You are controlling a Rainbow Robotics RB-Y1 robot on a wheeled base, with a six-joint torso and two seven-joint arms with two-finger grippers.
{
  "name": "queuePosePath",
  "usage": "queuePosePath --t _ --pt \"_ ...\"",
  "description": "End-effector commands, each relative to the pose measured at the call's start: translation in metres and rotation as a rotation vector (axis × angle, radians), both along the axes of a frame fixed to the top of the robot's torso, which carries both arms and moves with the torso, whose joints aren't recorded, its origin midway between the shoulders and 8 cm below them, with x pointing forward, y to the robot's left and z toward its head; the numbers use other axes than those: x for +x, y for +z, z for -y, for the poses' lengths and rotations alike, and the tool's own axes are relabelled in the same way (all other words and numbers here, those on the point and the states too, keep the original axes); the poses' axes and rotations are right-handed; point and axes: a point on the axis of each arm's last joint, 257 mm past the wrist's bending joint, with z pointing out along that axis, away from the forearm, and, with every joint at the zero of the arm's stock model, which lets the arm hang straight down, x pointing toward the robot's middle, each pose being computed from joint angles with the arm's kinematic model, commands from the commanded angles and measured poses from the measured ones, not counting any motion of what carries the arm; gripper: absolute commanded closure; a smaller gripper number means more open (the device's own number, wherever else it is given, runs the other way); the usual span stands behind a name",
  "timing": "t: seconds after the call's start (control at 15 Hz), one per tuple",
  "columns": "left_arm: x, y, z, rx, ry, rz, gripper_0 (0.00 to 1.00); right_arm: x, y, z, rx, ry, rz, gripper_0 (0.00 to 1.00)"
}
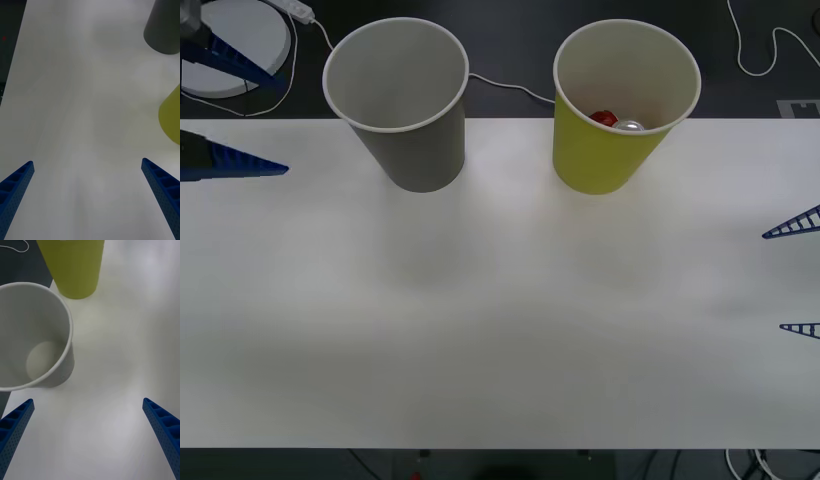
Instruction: Put the can into the green bin and the plastic bottle into the gray bin
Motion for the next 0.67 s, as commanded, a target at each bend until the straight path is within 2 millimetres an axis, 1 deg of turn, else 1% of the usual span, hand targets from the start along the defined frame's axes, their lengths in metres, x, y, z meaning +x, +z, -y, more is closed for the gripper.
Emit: queuePosePath --t 0.07,0.47,0.67 --pt "-0.014 -0.024 -0.015 0.024 -0.052 0.038 0.0 0.0 0.0 0.0 0.0 0.0 0.0 0.0" --pt "-0.028 -0.066 -0.046 0.136 -0.178 0.115 0.0 0.0 0.0 0.0 0.0 0.0 0.0 0.0" --pt "-0.039 -0.081 -0.053 0.139 -0.212 0.115 0.0 0.0 0.0 0.0 0.0 0.0 0.0 0.0"
